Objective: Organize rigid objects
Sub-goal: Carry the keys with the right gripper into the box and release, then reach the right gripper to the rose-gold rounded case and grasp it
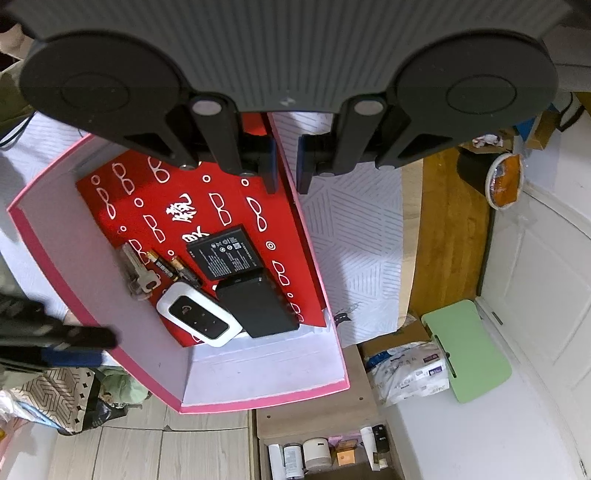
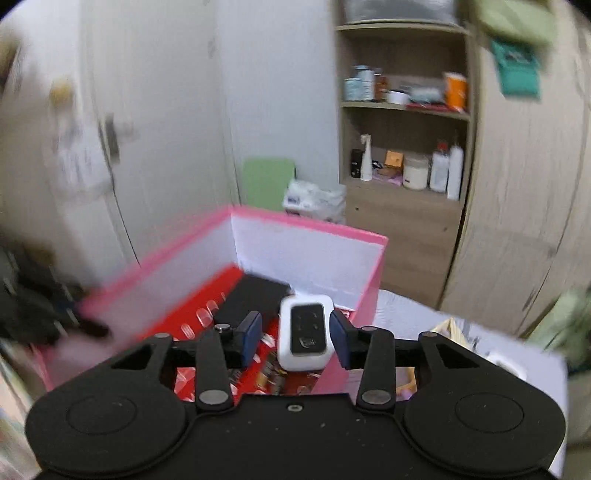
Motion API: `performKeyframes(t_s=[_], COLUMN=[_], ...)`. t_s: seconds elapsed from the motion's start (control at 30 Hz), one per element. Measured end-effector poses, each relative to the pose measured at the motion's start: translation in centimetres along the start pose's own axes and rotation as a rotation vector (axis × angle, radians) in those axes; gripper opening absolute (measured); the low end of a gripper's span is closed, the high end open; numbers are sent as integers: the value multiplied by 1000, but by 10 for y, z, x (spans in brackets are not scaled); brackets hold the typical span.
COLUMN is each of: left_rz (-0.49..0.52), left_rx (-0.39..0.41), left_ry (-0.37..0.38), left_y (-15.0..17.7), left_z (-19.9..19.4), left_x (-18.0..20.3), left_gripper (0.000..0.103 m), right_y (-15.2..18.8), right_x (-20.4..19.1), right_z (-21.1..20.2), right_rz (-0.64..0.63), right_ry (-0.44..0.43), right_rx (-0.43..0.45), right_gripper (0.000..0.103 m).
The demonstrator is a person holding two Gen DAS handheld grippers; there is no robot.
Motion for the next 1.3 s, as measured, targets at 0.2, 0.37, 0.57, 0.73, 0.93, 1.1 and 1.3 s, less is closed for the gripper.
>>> performKeyframes(t_s=[0.2,0.37,0.57,0.73,0.93,1.1,1.3], left_rz=[14,22,8,4,9,24,17], left_rx=[5,13,16,13,14,15,4], left_ry=[-3,-14,-13,-6,-4,-1,21], left_y=[1,1,1,1,2,2,1], left_z=[1,2,4,5,5,4,5], left_x=[1,2,0,-1,0,1,-1], left_gripper=[9,9,9,10,10,9,9], right_y=[-4,-2,0,15,34,58,65], right_x=[29,59,89,104,108,116,130], right_z=[-48,-76,-86,-76,-49,-24,-5], right_rz=[124,110,52,12,-45,-129,-172], right_ry=[-36,55,113,117,93,59,56], right_rx=[21,-8,-76,-139,-151,-159,-127], right_gripper=[49,49,53,60,70,87,87])
Point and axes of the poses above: each gripper's, at about its wrist camera, not at the fingertips, and z roughly the way its jaws point, x to its right, y to its underside, the point moved 7 cm from there along z, roughly the way its jaws point, and after that the axes turned 8 degrees about x, right-handed, at the moved point
